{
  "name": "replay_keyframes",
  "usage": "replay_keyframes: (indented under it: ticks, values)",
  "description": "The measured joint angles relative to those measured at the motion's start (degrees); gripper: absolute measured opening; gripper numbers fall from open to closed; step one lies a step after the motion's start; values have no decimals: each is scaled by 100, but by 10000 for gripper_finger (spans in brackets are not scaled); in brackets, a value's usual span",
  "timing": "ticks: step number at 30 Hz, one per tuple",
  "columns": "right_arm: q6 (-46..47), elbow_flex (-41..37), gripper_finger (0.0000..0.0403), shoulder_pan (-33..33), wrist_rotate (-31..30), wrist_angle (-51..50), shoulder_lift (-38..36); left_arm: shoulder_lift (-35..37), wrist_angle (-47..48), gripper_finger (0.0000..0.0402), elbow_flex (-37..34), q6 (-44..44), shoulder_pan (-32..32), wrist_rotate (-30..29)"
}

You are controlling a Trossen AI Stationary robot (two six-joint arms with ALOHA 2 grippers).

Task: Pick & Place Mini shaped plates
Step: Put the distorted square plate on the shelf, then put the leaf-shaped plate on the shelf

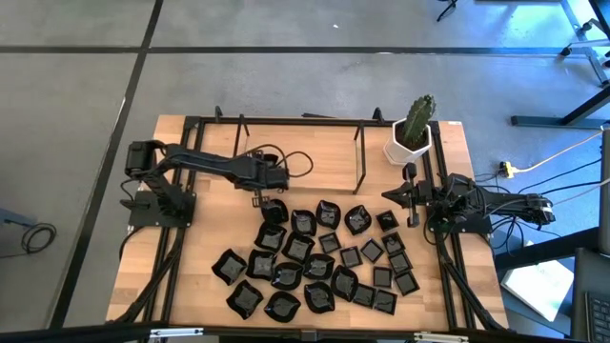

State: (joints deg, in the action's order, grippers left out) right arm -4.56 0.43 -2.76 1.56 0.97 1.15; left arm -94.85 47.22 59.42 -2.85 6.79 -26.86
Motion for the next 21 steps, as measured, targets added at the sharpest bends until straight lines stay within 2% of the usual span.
replay_keyframes:
  ticks: [9,15,21]
  values:
    - [-10,0,7,-2,1,0,-1,83,12,44,-7,-42,-2,193]
    - [-15,0,7,-2,0,-2,0,83,69,100,59,-44,-4,188]
    - [-22,-2,7,0,0,0,0,128,413,158,725,43,-252,141]
